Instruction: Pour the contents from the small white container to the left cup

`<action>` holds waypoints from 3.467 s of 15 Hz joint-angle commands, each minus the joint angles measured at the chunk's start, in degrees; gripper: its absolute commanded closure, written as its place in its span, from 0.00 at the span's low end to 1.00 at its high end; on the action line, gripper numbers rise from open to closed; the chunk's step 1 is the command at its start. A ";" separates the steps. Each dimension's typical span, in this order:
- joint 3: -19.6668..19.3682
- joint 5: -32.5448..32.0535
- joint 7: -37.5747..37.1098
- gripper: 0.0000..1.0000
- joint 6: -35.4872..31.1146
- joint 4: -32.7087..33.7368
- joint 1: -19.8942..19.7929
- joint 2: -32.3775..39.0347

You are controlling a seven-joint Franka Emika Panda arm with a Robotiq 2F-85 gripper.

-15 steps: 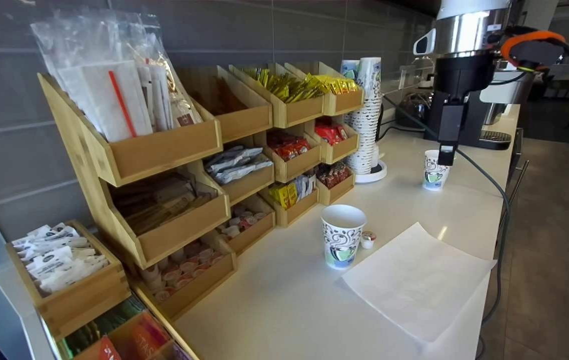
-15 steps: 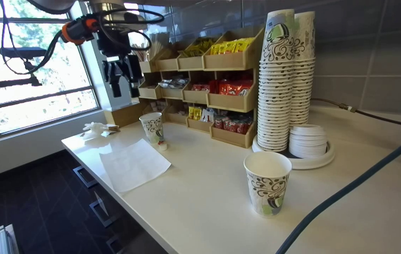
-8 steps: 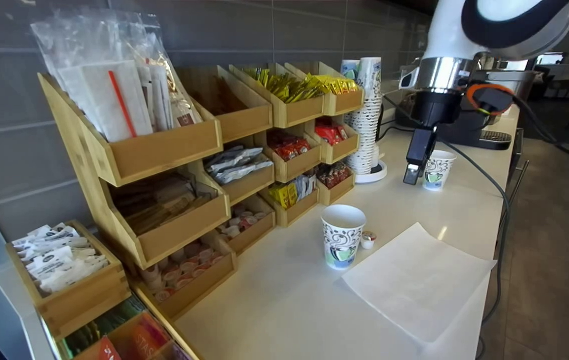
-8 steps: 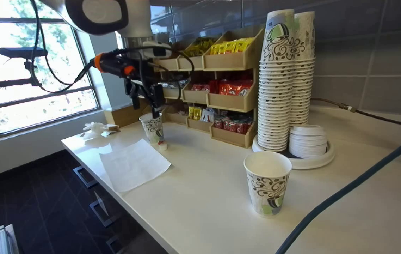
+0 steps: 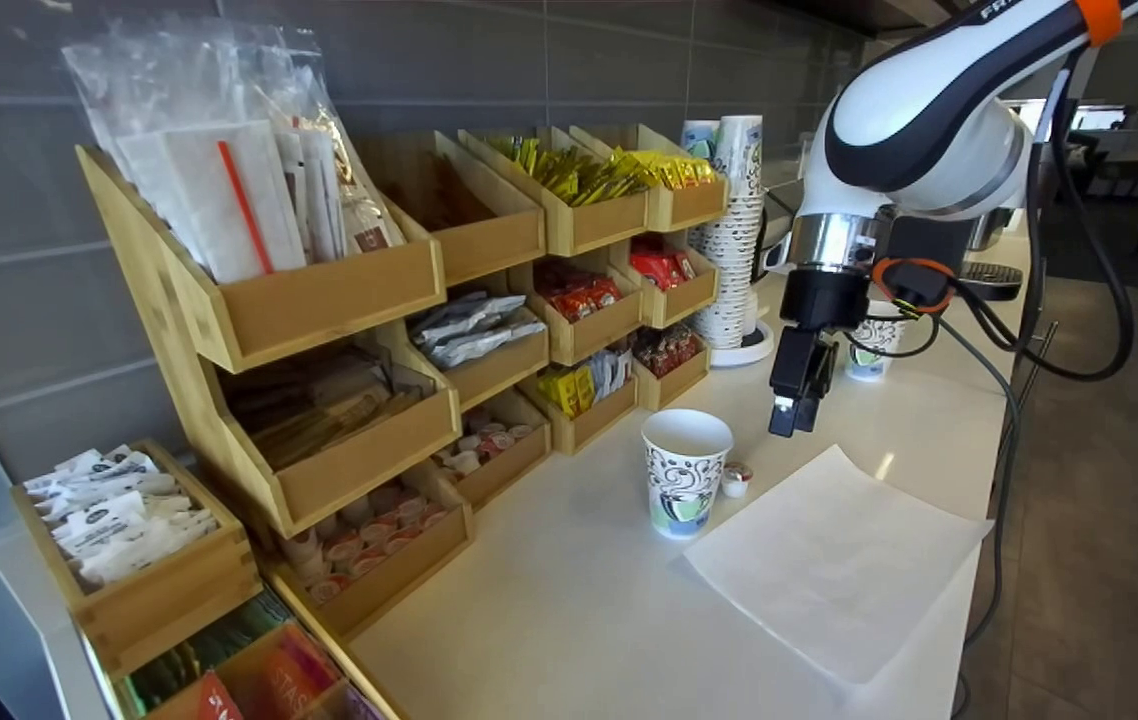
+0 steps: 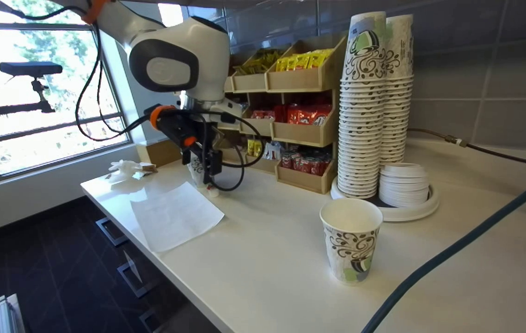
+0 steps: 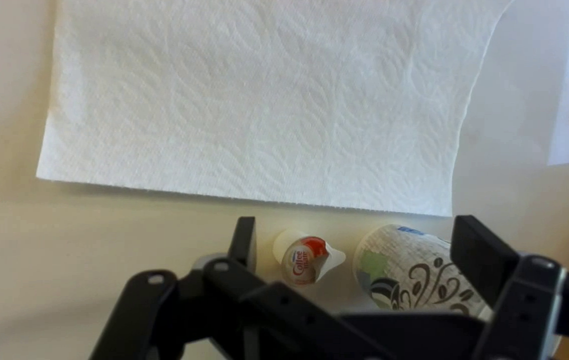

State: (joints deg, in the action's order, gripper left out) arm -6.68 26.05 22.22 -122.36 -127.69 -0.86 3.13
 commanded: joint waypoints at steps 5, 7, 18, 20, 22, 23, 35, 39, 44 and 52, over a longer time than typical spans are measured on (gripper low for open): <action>1.48 0.71 0.33 0.00 -0.91 0.71 -1.82 0.88; 1.50 1.12 1.03 0.00 -0.47 1.33 -2.32 2.05; 2.97 10.57 5.84 0.00 -0.72 4.78 -5.67 8.67; 3.24 12.31 6.47 0.00 -0.69 5.72 -6.23 9.76; 3.38 13.44 7.03 0.01 -0.89 6.43 -6.79 10.70; 3.36 13.52 7.27 0.06 -0.80 6.78 -7.04 11.16; 4.73 16.22 9.07 0.17 1.03 10.03 -9.53 15.55; 5.13 16.50 9.59 0.35 1.68 10.79 -10.05 16.54; 5.32 16.24 9.51 0.67 2.61 11.78 -10.57 17.27; 5.25 16.33 9.57 0.73 3.32 12.67 -11.17 17.64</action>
State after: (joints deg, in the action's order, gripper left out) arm -2.18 40.59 30.48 -120.64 -116.64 -10.78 19.64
